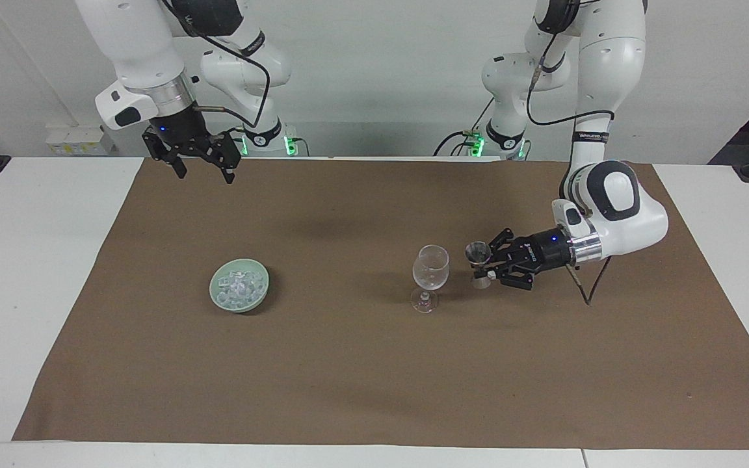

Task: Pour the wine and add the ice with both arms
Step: 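Lift the bottle with the left gripper and carry it toward the glass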

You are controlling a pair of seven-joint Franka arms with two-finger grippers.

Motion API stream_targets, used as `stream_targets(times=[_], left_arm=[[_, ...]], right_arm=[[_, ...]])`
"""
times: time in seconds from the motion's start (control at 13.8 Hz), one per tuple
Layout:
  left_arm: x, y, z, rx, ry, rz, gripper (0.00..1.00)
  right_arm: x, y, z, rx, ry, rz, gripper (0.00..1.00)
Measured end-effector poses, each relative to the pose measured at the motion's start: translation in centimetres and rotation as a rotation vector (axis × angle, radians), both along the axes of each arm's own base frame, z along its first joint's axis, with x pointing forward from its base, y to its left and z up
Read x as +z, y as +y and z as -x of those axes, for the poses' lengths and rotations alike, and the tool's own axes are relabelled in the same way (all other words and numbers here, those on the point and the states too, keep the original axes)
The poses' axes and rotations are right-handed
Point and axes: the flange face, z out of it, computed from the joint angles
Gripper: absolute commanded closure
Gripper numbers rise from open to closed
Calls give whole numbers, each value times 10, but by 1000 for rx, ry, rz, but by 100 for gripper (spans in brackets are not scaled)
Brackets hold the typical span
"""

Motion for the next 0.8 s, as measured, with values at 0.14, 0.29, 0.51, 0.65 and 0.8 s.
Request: stream_targets(times=[0.14, 0.29, 0.51, 0.65, 0.8], left_arm=[[0, -5, 2, -2, -6, -38, 100], [3, -7, 4, 4, 3, -58, 100], [7, -10, 6, 9, 10, -102, 100], [11, -15, 7, 8, 11, -119, 100], [15, -17, 8, 7, 4, -127, 100]], right_arm=[[0, 0, 0, 0, 0, 0, 0], [0, 0, 0, 0, 0, 0, 0], [0, 0, 0, 0, 0, 0, 0], [0, 0, 0, 0, 0, 0, 0], [0, 0, 0, 0, 0, 0, 0]])
